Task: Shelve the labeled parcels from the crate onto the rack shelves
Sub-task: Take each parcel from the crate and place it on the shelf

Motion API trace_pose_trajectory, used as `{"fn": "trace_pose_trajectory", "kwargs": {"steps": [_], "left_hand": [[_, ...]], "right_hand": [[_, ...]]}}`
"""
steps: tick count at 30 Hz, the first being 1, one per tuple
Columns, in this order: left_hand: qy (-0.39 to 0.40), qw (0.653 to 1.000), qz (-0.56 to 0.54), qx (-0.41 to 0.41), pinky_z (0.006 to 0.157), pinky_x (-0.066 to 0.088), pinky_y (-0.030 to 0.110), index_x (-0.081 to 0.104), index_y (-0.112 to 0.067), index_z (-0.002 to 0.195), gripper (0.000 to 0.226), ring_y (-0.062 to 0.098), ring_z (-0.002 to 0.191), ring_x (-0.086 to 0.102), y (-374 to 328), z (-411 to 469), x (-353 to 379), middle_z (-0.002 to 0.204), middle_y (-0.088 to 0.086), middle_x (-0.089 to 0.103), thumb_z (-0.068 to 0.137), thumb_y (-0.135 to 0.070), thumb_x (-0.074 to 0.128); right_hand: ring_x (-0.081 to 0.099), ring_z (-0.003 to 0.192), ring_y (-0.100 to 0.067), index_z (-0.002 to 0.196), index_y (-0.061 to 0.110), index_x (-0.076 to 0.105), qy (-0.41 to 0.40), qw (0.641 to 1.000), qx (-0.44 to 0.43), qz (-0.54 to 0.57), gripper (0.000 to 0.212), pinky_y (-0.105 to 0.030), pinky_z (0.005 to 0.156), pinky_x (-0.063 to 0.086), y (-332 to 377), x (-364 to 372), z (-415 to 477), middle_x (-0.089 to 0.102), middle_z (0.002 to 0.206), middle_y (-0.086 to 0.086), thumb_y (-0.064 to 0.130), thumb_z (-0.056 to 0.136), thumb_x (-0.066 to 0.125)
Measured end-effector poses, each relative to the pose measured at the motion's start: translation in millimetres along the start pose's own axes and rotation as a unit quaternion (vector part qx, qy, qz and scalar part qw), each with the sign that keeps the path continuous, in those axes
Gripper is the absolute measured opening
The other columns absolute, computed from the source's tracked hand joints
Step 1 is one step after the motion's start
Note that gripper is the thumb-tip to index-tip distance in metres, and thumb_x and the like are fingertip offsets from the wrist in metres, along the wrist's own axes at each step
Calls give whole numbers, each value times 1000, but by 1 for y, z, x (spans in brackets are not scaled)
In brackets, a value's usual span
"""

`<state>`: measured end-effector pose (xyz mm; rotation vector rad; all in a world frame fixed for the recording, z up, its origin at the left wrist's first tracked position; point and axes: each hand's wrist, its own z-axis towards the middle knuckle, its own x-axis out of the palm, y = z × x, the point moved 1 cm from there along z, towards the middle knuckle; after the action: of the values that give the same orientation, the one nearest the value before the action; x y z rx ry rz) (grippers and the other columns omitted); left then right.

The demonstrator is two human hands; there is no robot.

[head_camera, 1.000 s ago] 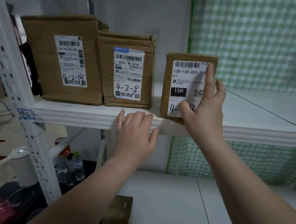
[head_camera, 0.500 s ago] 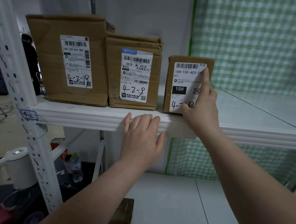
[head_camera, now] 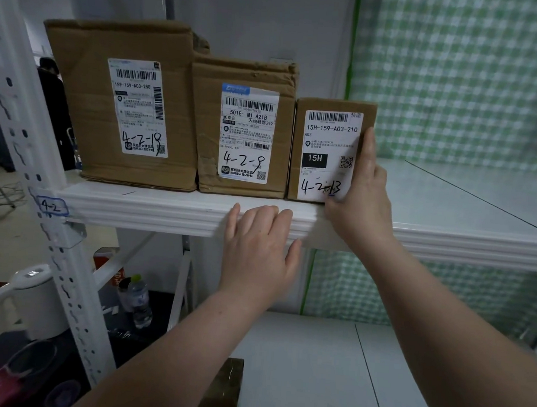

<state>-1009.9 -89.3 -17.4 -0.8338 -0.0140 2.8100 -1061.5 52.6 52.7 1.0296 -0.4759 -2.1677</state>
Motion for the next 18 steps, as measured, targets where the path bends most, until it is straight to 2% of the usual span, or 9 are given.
{"fn": "trace_pose_trajectory", "kwargs": {"steps": [10, 13, 16, 18], "left_hand": [[1, 1000, -1, -4, 106, 33, 50, 62, -18, 109, 38, 17, 96, 47, 0, -1, -1, 99, -2, 60, 81, -38, 47], [12, 1000, 1, -3, 107, 33, 50, 61, -18, 110, 38, 18, 97, 50, -1, -1, -3, 101, -2, 60, 81, -39, 46], [18, 1000, -7, 3, 107, 32, 53, 61, -17, 115, 40, 19, 105, 52, 1, -2, -5, 107, 0, 61, 80, -34, 56], [39, 999, -10, 5, 107, 30, 56, 58, -14, 123, 51, 23, 115, 52, 2, -7, -3, 119, 4, 61, 76, -31, 67]], "right_hand": [[54, 111, -33, 154, 35, -12, -12, 999, 20, -32, 102, -34, 73, 35, -2, 6, 1, 38, 142, -13, 13, 87, 62], [51, 115, -32, 155, 33, -8, -8, 999, 16, -33, 104, -34, 75, 39, -1, 4, -3, 38, 143, -14, 13, 85, 65], [45, 124, -26, 156, 28, 7, -50, 999, 9, -4, 96, -39, 94, 44, 3, -1, -14, 38, 145, -12, 12, 82, 66], [46, 124, -24, 153, 20, 24, -96, 995, -5, 6, 81, -36, 99, 42, 5, -4, -29, 45, 139, -9, 12, 83, 65]]}}
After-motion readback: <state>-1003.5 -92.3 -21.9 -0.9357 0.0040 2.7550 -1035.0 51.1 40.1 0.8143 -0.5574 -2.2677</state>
